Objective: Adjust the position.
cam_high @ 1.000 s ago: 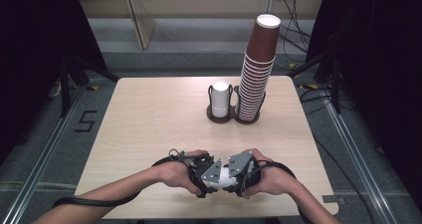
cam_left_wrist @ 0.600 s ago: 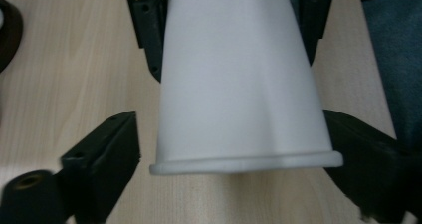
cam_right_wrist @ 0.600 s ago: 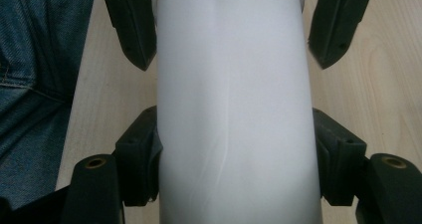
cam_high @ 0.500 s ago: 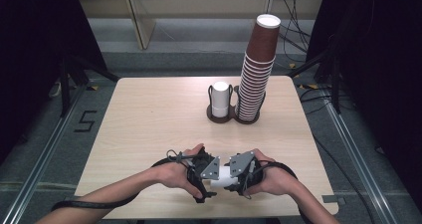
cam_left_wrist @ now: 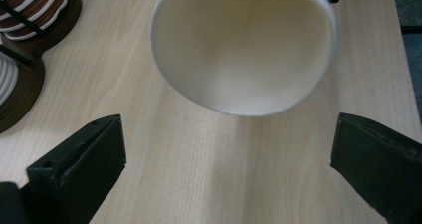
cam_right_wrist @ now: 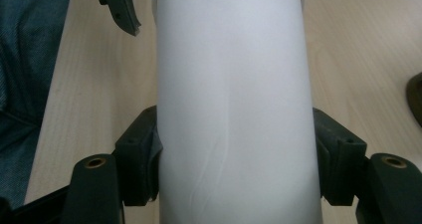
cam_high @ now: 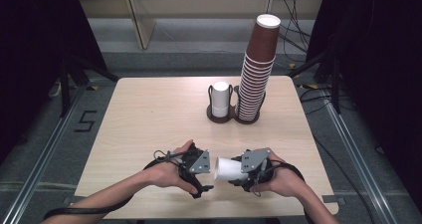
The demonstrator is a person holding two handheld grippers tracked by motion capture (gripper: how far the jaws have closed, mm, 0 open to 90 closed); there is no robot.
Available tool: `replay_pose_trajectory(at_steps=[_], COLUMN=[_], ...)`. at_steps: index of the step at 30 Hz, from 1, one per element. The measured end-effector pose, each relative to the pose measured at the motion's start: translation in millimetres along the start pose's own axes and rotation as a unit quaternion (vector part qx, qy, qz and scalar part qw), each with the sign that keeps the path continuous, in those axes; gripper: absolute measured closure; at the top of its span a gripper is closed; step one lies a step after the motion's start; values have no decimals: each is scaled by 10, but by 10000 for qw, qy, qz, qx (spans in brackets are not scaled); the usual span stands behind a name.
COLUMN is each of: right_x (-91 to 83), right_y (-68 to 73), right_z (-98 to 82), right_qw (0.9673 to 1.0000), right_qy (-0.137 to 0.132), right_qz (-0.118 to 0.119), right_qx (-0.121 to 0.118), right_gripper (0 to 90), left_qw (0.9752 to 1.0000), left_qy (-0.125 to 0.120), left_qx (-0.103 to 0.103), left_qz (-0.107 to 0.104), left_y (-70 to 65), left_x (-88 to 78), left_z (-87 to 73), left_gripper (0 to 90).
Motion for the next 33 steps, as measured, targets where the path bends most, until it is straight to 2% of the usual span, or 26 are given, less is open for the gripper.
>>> replay_pose_trajectory(at_steps=[2,4,5,6,8,10,11,12,13,14,15,17,20,21,23,24,25,27,28,31,33], right_x=[-20,-29,-30,-32,-32,-24,-24,-20,-18,-12,-8,-2,9,13,40,57,68,83,82,86,102], right_y=[-13,-25,-38,-26,-37,-30,-39,-37,-28,-40,-37,-31,-28,-36,-15,-16,-7,-16,-2,15,24], right_z=[-22,-38,-42,-54,-68,-84,-87,-95,-107,-114,-127,-151,-177,-188,-205,-212,-222,-217,-214,-189,-177], right_qw=[9998,9994,9991,9987,9981,9973,9967,9960,9949,9939,9929,9901,9850,9842,9814,9801,9802,9799,9793,9793,9799], right_qy=[-137,-275,-359,-394,-498,-601,-691,-769,-853,-965,-1043,-1224,-1496,-1553,-1660,-1737,-1717,-1777,-1773,-1818,-1834], right_qz=[-65,-129,-164,-153,-219,-230,-262,-260,-230,-253,-249,-282,-339,-397,-395,-447,-422,-465,-453,-384,-339], right_qx=[114,186,147,289,280,365,321,381,496,460,509,621,789,752,882,851,896,781,862,805,710], right_gripper=[335,335,335,334,334,335,334,334,334,334,334,334,334,334,334,334,334,334,334,334,334], left_qw=[9999,9993,9994,9989,9988,9977,9973,9976,9970,9968,9972,9958,9948,9942,9937,9929,9924,9916,9904,9902,9905], left_qy=[-61,-175,-153,-229,-279,-431,-497,-481,-558,-593,-578,-712,-785,-807,-830,-901,-921,-988,-1054,-1121,-1145], left_qx=[-75,-298,-290,-362,-372,-486,-515,-455,-504,-516,-451,-543,-607,-646,-691,-746,-786,-828,-887,-831,-747], left_qz=[70,114,129,172,181,207,192,196,192,176,173,188,243,287,281,213,221,138,96,-109,-140], left_y=[13,12,19,17,24,27,28,40,39,41,55,67,99,109,129,131,135,144,140,139,146], left_x=[-14,-15,-27,-24,-35,-39,-44,-59,-64,-74,-93,-108,-127,-129,-136,-132,-136,-138,-137,-134,-126], left_z=[-15,-20,-28,-29,-38,-35,-36,-41,-35,-32,-33,-16,-1,2,3,8,9,16,28,61,89], left_gripper=[9,22,25,26,30,32,33,32,33,33,32,32,33,35,40,41,42,48,48,54,57])
Point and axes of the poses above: each handheld gripper's, and its own axes: x roughly forward along the jaws, z roughly out of its top, y roughly to its left, the point moved 4 cm from there along x, roughly forward along the jaws, and after that the axes turned 5 degrees about x, right-handed, at the moved point
